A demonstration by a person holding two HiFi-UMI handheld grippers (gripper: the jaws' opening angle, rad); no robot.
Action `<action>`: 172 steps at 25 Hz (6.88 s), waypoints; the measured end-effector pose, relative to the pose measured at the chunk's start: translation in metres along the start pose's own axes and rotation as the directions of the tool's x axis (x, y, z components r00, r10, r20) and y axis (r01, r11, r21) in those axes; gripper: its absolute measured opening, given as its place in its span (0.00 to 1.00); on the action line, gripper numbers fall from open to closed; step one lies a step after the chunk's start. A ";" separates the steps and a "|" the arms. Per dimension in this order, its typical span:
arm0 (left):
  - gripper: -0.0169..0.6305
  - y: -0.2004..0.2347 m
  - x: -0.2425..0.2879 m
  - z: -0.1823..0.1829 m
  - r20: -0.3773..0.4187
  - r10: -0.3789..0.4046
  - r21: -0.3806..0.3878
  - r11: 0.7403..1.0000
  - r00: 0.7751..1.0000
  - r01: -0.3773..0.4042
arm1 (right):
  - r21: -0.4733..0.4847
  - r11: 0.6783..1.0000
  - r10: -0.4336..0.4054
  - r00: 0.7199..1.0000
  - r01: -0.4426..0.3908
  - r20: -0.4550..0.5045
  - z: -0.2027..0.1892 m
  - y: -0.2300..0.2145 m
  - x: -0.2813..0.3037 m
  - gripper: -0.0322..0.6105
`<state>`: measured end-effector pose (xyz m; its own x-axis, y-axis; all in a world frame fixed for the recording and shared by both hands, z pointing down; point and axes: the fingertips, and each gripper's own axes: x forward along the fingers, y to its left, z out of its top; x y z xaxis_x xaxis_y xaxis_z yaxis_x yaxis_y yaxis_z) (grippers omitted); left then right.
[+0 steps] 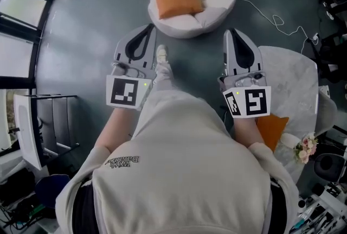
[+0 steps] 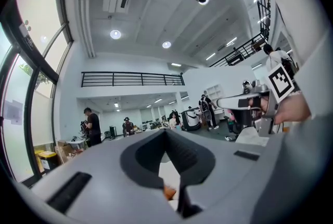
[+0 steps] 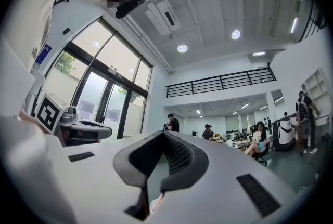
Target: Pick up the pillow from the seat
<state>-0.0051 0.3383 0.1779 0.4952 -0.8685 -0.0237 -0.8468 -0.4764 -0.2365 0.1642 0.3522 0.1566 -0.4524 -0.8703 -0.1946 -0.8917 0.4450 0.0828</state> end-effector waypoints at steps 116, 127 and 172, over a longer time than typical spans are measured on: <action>0.53 0.216 0.487 -0.843 -0.687 -0.249 -0.563 0.776 0.683 -0.284 | 0.269 0.960 0.260 0.609 -0.078 -0.750 -0.865 -0.242 0.491 0.69; 0.65 0.194 0.484 -0.927 -0.685 -0.247 -0.603 0.720 0.686 -0.343 | 0.420 0.893 0.287 0.515 0.160 -0.807 -0.989 -0.251 0.451 0.79; 0.14 0.328 0.525 -0.326 -0.344 -0.165 -0.429 0.903 0.924 0.001 | -0.019 0.999 0.035 0.930 -0.045 -0.365 -0.342 -0.246 0.557 0.10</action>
<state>-0.0864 -0.3190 0.4049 0.5303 -0.7715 0.3516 -0.8477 -0.4901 0.2030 0.1266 -0.3139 0.3626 -0.4573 -0.8712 0.1787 -0.8706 0.4795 0.1099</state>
